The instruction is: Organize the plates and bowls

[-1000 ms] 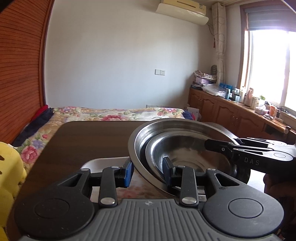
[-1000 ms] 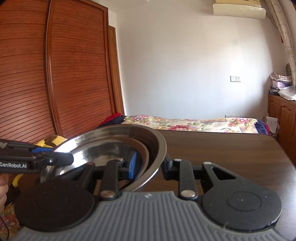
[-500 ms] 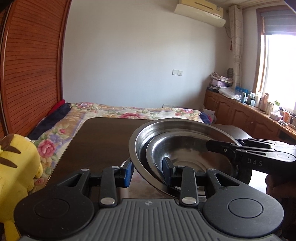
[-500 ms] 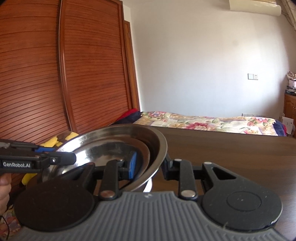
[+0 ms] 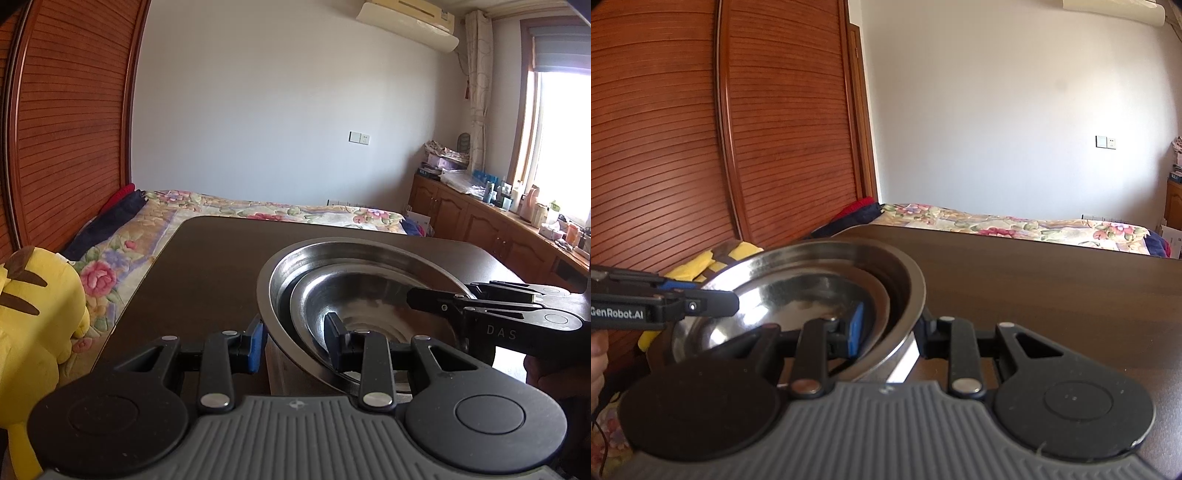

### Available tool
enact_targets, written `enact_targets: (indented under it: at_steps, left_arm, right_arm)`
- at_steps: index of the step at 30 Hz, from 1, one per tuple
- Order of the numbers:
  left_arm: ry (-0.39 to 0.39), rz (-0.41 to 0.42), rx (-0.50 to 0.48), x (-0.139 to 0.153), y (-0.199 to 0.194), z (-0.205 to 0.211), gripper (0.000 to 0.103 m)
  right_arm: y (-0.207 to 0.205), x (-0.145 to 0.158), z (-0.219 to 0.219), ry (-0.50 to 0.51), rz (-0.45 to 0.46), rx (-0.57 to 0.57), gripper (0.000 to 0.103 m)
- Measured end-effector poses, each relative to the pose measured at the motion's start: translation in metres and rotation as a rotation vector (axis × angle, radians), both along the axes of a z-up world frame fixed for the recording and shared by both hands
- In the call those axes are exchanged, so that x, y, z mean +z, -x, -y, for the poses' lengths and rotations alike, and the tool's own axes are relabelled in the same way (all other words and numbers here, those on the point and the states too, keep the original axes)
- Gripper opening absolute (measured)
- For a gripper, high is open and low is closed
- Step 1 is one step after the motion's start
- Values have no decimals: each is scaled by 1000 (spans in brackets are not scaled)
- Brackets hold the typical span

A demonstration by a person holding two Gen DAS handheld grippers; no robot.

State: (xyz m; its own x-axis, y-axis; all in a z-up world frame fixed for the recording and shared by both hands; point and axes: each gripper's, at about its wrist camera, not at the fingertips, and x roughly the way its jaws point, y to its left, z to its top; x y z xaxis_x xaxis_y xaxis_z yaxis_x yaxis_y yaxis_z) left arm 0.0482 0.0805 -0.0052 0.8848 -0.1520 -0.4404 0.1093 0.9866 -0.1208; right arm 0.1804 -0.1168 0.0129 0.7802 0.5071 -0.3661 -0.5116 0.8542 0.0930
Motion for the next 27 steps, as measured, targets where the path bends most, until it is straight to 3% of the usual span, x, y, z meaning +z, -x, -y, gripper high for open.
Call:
enact_targets:
  at_steps: [19,21,23,27]
  left_arm:
    - [-5,-15,1,-6,-3,0,40]
    - [2,-8,12,-5,-1,-1,49]
    - [-11,3,19,-2,0,0,52]
    - [-28,20,29,5,2,2,55]
  right_arm:
    - [-4,-6,-6,10,-13,-1,34]
    - [-3,-5,-6,8,-11,1,42]
    - [1,-2,-4,8,15,-10,52]
    - [4,6,4,-5,41,-33,53]
